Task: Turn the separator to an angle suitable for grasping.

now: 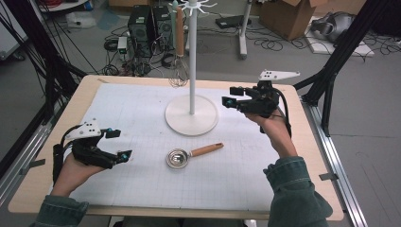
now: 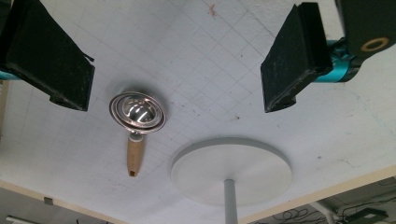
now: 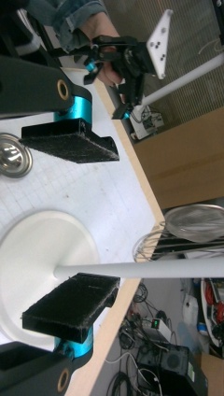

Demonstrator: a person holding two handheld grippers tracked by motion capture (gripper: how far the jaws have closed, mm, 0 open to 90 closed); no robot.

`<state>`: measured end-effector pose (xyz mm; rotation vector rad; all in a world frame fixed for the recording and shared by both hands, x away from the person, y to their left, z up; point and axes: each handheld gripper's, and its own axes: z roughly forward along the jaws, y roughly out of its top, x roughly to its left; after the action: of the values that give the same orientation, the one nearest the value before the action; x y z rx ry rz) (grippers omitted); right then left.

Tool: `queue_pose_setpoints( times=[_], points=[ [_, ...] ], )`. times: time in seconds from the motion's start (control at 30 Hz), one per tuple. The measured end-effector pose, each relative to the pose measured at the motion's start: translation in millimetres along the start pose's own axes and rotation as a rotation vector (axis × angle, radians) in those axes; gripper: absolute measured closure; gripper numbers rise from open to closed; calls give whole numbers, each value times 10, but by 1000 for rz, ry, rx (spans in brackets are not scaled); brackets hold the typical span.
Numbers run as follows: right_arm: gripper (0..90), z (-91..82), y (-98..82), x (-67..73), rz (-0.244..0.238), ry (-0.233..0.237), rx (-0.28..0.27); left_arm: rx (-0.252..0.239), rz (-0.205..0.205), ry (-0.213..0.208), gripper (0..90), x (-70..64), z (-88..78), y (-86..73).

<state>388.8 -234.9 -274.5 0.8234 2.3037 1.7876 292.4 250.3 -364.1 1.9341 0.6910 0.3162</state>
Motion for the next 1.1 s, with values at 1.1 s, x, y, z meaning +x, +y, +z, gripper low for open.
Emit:
queue_pose_setpoints(
  times=[1.1],
  points=[
    [293, -346, -877, 279, -10, -37, -3, 7, 61, -74, 149, -199, 256, 61]
  ],
)
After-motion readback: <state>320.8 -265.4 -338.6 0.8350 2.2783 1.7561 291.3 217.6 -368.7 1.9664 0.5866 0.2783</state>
